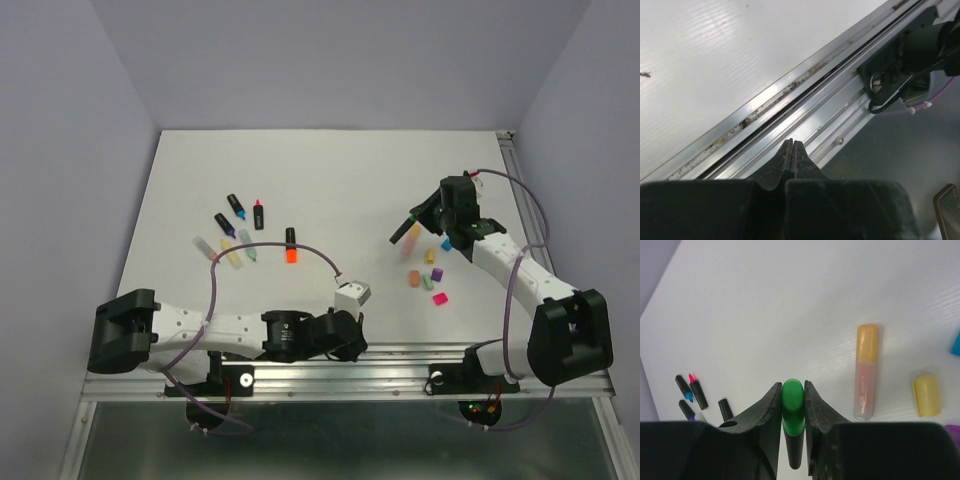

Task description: Open the pen caps

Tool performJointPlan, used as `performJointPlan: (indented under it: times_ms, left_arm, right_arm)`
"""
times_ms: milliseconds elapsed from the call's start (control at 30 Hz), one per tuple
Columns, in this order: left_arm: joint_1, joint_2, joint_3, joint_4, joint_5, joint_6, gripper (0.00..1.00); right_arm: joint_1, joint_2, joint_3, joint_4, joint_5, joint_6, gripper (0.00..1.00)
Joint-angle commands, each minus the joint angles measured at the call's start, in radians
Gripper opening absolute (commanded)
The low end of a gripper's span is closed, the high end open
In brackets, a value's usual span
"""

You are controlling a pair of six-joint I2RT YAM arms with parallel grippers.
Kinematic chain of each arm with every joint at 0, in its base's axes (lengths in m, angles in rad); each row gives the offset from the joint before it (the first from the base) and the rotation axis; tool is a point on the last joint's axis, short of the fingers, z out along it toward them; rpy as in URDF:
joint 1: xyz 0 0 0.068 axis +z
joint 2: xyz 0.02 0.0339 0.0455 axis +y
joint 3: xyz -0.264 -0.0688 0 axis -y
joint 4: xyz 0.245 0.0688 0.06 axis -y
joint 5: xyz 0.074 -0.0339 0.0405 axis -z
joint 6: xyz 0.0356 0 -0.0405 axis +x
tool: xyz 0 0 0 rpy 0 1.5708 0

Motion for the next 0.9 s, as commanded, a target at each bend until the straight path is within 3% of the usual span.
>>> performJointPlan:
  times_ms: [0, 200, 233, 267, 333, 400, 567, 733, 867]
  left_arm:
    - [0.004, -0.053, -0.02, -0.062, 0.023, -0.023, 0.0]
    - [0.012, -0.042, 0.07, -0.122, -0.05, 0.032, 0.0]
    - [0.02, -0.038, 0.114, -0.134, -0.063, 0.049, 0.09]
    - [0.03, -0.036, 0.136, -0.146, -0.079, 0.063, 0.42]
    - [0.043, -0.028, 0.194, -0.175, -0.114, 0.109, 0.64]
    - [0.076, -0.036, 0.217, -0.171, -0.122, 0.153, 0.99]
    - [0.182, -0.073, 0.227, -0.088, -0.102, 0.253, 0.99]
    - [0.309, -0.093, 0.221, 0.096, 0.06, 0.38, 0.99]
    - [0.351, -0.08, 0.241, 0.191, 0.152, 0.428, 0.99]
  right_arm:
    - [0.006, -0.02, 0.061, 0.121, 0.108, -0.028, 0.01]
    - [0.007, -0.085, 0.027, 0.149, -0.111, -0.077, 0.01]
    - [0.007, -0.097, 0.019, 0.175, -0.152, -0.102, 0.01]
    - [0.006, -0.108, 0.015, 0.181, -0.218, -0.114, 0.01]
    - [0.007, -0.137, 0.0, 0.187, -0.321, -0.157, 0.01]
    - [0.007, -0.154, -0.011, 0.193, -0.383, -0.188, 0.01]
    - [0.006, -0.217, -0.031, 0.186, -0.551, -0.203, 0.01]
    - [0.007, -0.255, -0.08, 0.201, -0.717, -0.173, 0.01]
    - [0.009, -0.284, -0.112, 0.252, -0.743, -0.145, 0.01]
